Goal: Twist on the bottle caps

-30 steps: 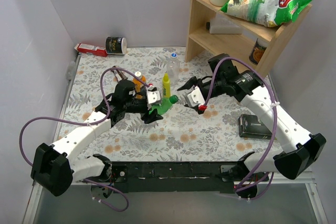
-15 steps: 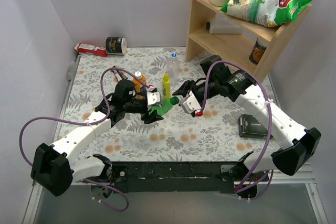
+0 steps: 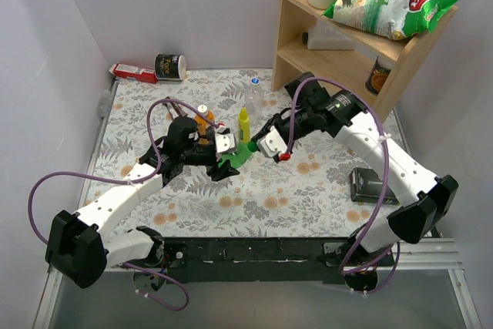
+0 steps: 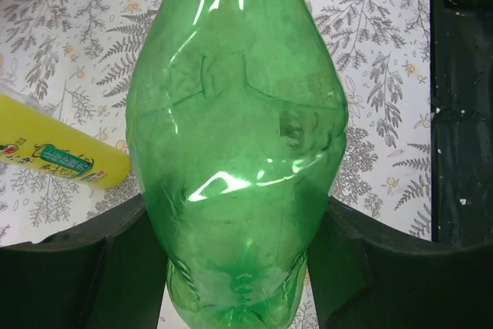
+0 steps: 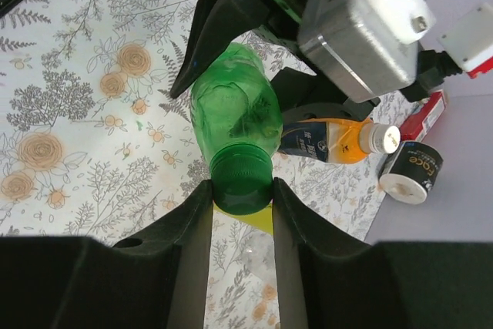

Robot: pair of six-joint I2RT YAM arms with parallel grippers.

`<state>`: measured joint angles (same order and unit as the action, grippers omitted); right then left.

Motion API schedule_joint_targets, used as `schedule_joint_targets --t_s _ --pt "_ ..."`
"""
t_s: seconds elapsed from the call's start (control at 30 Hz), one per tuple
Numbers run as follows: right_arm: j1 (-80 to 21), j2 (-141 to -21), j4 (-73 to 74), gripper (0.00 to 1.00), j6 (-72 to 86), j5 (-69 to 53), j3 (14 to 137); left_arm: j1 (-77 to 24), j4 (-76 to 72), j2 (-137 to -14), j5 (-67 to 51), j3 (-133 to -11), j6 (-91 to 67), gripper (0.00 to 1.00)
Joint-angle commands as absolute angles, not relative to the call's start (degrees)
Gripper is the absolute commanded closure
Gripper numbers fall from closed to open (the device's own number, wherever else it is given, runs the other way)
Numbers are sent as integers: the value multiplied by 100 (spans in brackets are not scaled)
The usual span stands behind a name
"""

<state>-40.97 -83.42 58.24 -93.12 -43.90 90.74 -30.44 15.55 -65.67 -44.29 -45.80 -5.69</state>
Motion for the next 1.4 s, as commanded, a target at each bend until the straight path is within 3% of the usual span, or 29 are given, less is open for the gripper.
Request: schedule_joint_targets --t_s 0.0,0.17,0.3,0.5,0.6,0.7,0.73,0.83,1.0,1.23,1.3,1.37 --pt "-4113 -8972 6317 95 -7803 -4850 10149 -3067 803 -6469 -4010 -4562 -895 100" --pt "-3999 -10008 7312 99 -6558 -5449 11703 -3120 27 -6425 -3140 -4421 -1221 100" --pt "-3903 -10292 7287 99 -5505 -5791 12041 -3146 -413 -6460 -2795 -4386 -1590 100" --pt "-3569 -10318 5716 99 -2606 -6573 11420 -3234 -659 -6451 -2611 -4272 -2030 100" --pt "-3594 -10152 4652 99 -1163 -6224 10909 -3269 -852 -6469 -2313 -4193 -2205 100" --pt "-3718 -10011 4298 99 -932 -5679 10872 -3270 -1019 -6539 -2180 -4227 -2513 100" --pt "-3718 -9967 4228 96 -984 -5721 10837 -3270 -1098 -6513 -2154 -4219 -2662 100" --pt "-3718 -9635 3588 65 -1072 -5976 10278 -3270 -1265 -6408 -2511 -4201 -2874 100" --pt "-3709 -9141 2077 60 -651 -6082 9361 -3270 -1169 -6372 -3014 -4219 -2944 100" --pt "-3700 -9281 1767 52 -317 -6091 9316 -3270 -1143 -6381 -3313 -4175 -3023 100" --pt "-3700 -9351 1758 52 -299 -6161 9343 -3270 -1151 -6372 -3349 -4175 -3050 100" --pt "-3700 -9387 1749 58 -290 -6240 9360 -3270 -1169 -6372 -3331 -4166 -3085 100"
